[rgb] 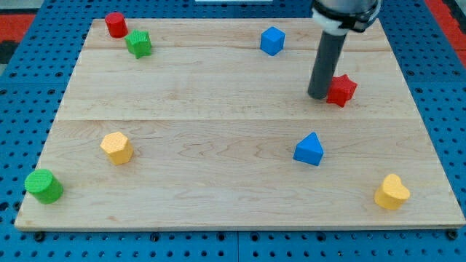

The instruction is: Move the yellow heart to the bottom of the red star

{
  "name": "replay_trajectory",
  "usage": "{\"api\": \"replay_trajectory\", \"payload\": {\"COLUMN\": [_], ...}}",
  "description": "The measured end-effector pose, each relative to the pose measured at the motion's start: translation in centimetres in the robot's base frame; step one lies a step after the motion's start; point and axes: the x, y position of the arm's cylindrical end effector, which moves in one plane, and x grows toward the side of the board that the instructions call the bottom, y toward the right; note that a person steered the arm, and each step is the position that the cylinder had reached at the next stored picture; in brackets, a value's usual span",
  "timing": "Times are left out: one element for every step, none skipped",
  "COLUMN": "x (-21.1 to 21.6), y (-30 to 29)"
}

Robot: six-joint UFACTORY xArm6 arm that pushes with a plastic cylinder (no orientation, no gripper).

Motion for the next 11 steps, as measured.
{"api": "replay_trajectory", "payload": {"x": [3.7, 4.4, 10.6, 15.8, 17.6, 18.4, 18.8, 20.7, 20.4, 18.5, 16.5], "y": [3.7, 12.6, 17.0, 16.6, 13.3, 9.8, 6.9, 5.1, 3.0, 3.0, 3.0]}}
